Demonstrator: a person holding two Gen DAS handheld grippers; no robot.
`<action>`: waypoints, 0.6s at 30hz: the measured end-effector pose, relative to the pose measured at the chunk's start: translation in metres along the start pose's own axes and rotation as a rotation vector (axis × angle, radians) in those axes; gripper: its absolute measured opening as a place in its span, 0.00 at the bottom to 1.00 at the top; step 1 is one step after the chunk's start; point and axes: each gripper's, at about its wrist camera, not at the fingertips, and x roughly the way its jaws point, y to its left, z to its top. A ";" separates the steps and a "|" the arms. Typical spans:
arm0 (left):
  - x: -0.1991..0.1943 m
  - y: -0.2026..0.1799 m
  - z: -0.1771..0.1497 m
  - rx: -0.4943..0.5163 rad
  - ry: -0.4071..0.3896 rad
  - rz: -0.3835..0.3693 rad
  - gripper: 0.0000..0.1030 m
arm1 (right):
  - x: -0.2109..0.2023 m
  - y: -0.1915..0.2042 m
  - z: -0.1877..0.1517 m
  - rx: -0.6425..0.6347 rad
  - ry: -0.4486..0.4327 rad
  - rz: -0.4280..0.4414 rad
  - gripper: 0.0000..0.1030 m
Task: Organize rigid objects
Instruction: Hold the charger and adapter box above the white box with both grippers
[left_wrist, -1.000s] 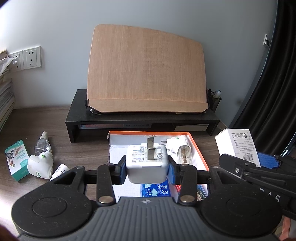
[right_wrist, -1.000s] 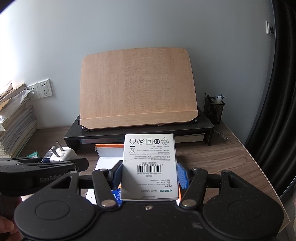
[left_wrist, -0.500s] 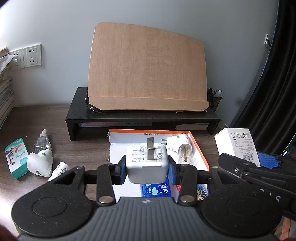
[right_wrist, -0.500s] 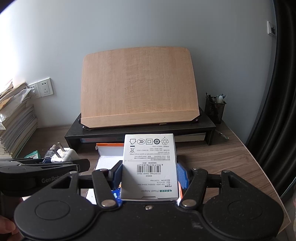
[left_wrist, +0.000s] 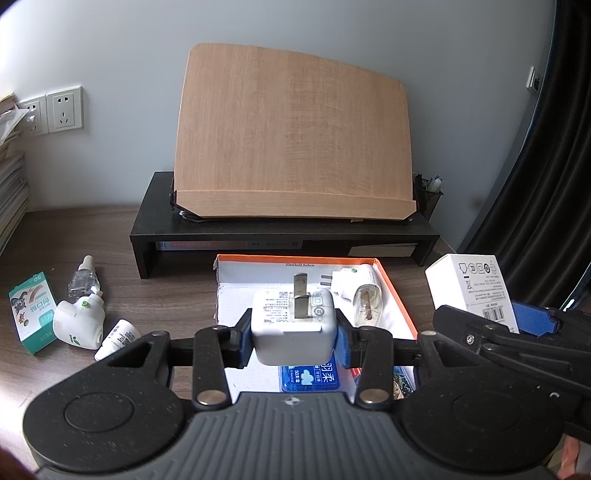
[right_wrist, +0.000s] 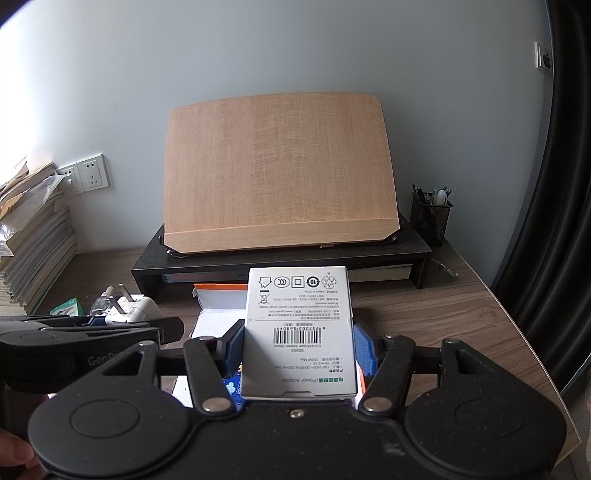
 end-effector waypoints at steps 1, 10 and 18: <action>0.000 0.000 0.000 0.000 0.000 0.000 0.41 | 0.000 0.000 0.000 0.000 0.000 0.000 0.69; 0.001 -0.002 -0.001 0.001 0.001 0.000 0.41 | 0.000 0.000 -0.002 0.002 0.000 0.001 0.69; 0.001 -0.001 -0.002 0.000 0.002 -0.001 0.41 | 0.000 0.001 -0.003 -0.002 0.004 0.004 0.69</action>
